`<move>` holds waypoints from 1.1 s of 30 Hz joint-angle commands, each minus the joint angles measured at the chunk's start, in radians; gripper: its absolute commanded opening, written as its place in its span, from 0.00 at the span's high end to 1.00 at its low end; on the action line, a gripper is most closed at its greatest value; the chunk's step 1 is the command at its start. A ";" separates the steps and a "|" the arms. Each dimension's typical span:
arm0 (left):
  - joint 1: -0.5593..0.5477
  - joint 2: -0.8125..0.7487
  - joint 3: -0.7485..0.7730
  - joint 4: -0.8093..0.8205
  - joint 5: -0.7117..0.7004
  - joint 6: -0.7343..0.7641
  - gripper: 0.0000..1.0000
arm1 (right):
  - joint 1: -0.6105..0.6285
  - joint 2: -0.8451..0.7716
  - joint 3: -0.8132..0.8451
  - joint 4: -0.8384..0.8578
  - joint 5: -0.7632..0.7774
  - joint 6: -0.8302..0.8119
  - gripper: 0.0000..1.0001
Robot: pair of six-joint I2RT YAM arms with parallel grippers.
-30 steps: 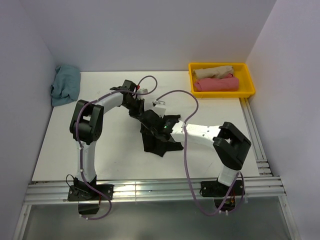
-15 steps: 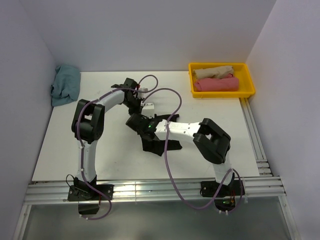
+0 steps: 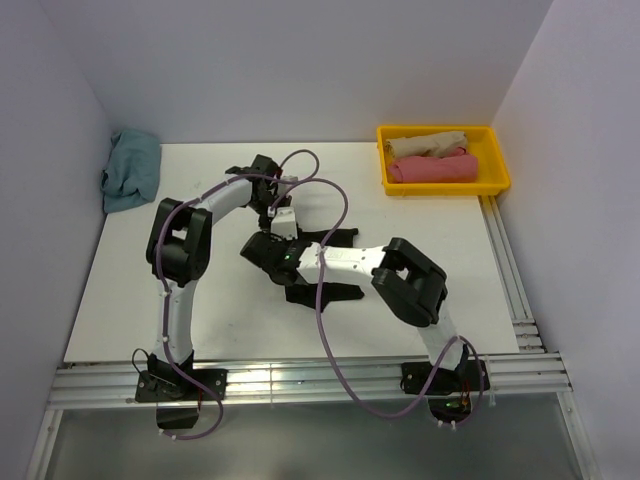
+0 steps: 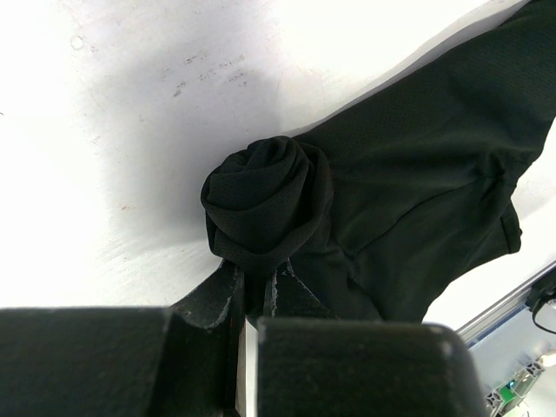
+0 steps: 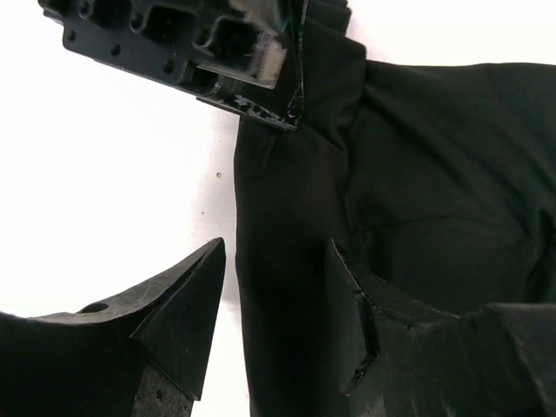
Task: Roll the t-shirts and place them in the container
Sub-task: Roll the tshirt
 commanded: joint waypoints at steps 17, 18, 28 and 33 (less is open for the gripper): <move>-0.009 0.019 0.095 -0.025 0.000 -0.003 0.68 | 0.003 -0.014 -0.062 -0.012 -0.036 0.126 0.66; -0.009 0.016 0.104 -0.022 0.017 -0.003 0.58 | -0.001 -0.030 -0.103 0.012 -0.053 0.140 0.66; 0.069 -0.025 0.186 0.027 0.163 -0.038 0.29 | -0.109 -0.232 -0.451 0.409 -0.341 0.243 0.67; 0.104 -0.065 0.077 0.103 0.252 -0.043 0.24 | -0.210 -0.292 -0.702 0.752 -0.562 0.353 0.68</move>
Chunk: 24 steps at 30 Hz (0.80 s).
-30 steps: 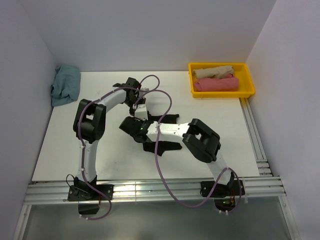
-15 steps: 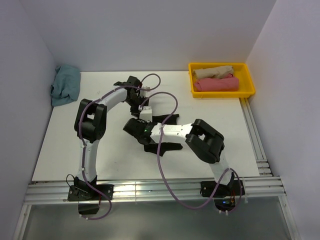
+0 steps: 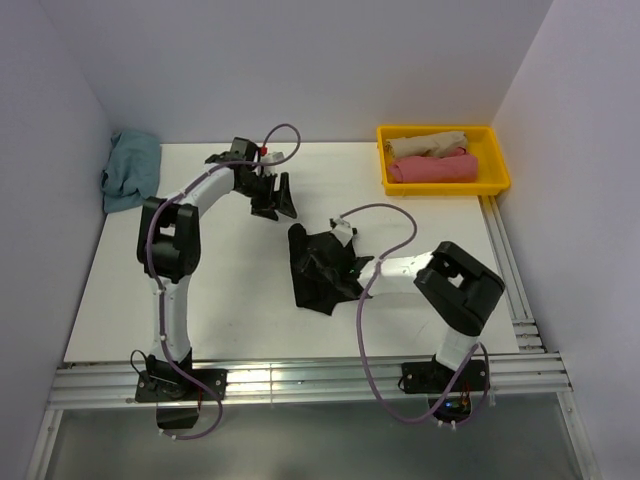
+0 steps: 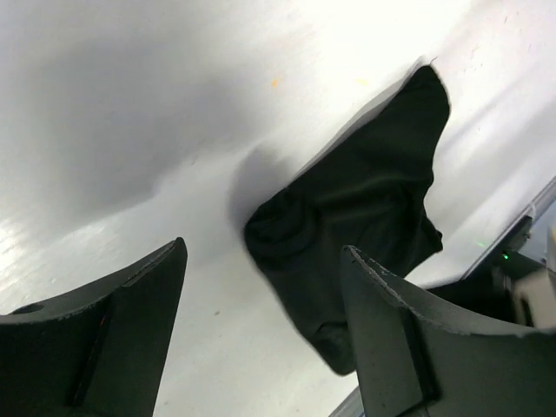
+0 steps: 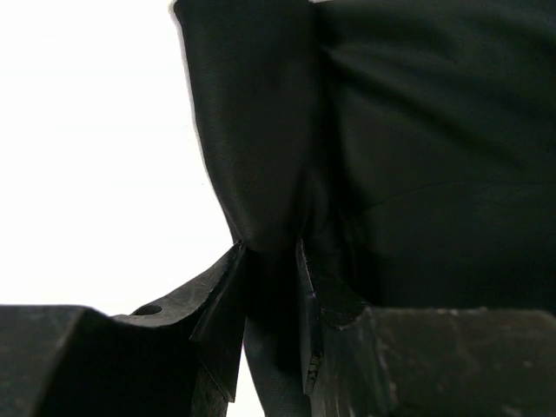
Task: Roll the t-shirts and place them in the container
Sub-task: Roll the tshirt
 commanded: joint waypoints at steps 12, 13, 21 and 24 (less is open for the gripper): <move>0.034 -0.091 -0.316 0.283 0.272 -0.001 0.21 | -0.192 0.090 -0.371 0.675 -0.468 0.296 0.70; 0.031 -0.088 -0.329 0.291 0.275 -0.001 0.21 | -0.195 0.099 -0.379 0.698 -0.476 0.308 0.70; 0.007 -0.056 -0.341 0.329 0.261 -0.016 0.27 | -0.214 0.170 -0.414 0.829 -0.520 0.369 0.72; -0.016 -0.040 -0.312 0.302 0.203 -0.025 0.48 | -0.217 0.174 -0.412 0.829 -0.525 0.363 0.72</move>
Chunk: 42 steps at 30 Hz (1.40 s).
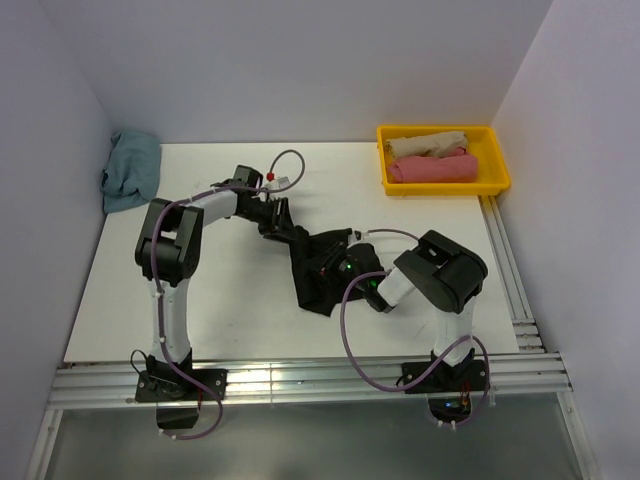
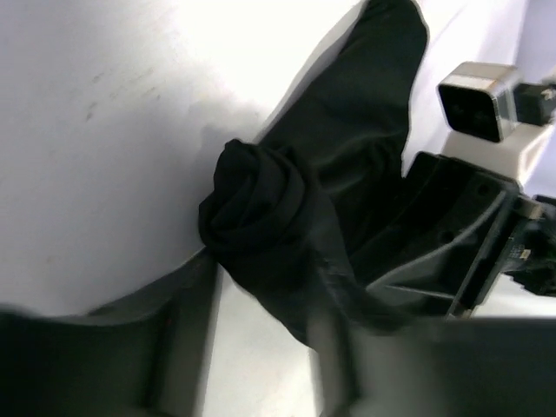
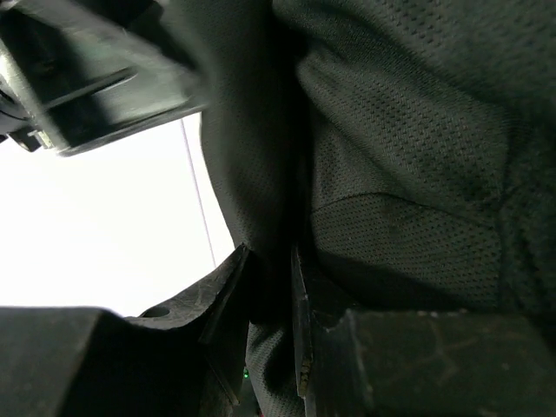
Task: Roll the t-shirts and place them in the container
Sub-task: Roll the tshirt
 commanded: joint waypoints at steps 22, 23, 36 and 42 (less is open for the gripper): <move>-0.168 0.080 0.344 -0.371 -0.497 0.035 1.00 | 0.120 -0.342 0.309 -1.019 0.510 -0.419 0.40; -0.171 0.087 0.352 -0.387 -0.509 0.035 1.00 | 0.130 -0.345 0.340 -1.051 0.530 -0.438 0.40; -0.200 0.131 0.421 -0.429 -0.529 0.038 1.00 | 0.269 -0.124 0.653 -1.215 0.730 -0.545 0.42; -0.202 0.136 0.425 -0.433 -0.523 0.039 1.00 | 0.301 -0.021 0.763 -1.326 0.788 -0.531 0.43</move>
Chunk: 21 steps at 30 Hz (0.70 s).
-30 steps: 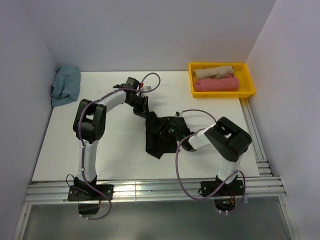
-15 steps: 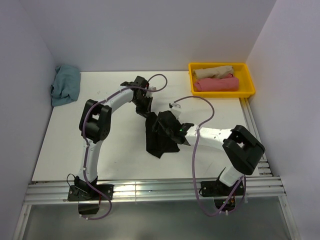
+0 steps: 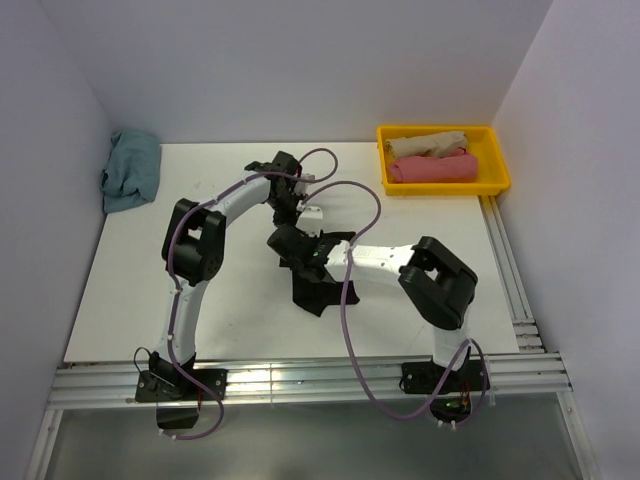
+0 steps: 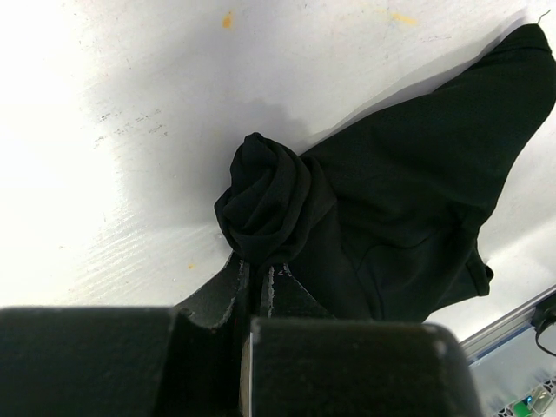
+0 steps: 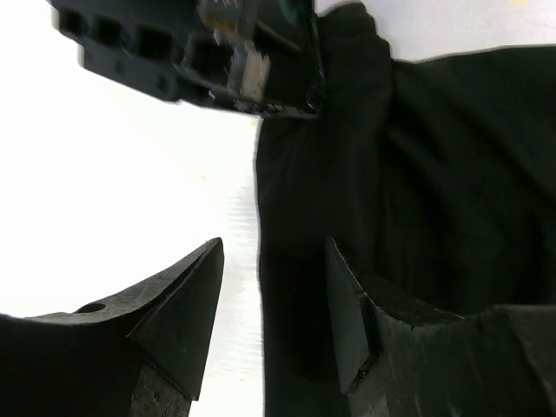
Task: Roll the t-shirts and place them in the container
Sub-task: Roll the tshirt
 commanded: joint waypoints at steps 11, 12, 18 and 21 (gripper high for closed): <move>-0.010 0.029 0.028 -0.009 -0.005 0.023 1.00 | 0.057 0.107 0.122 -0.233 0.156 0.011 0.43; -0.010 0.029 0.028 -0.010 -0.005 0.025 1.00 | 0.058 0.110 0.121 -0.232 0.153 0.011 0.43; -0.010 0.030 0.049 -0.018 0.007 0.028 0.89 | 0.064 0.143 0.124 -0.249 0.139 0.016 0.43; -0.008 0.026 0.060 -0.019 0.013 0.029 0.74 | 0.066 0.132 0.098 -0.229 0.119 0.030 0.48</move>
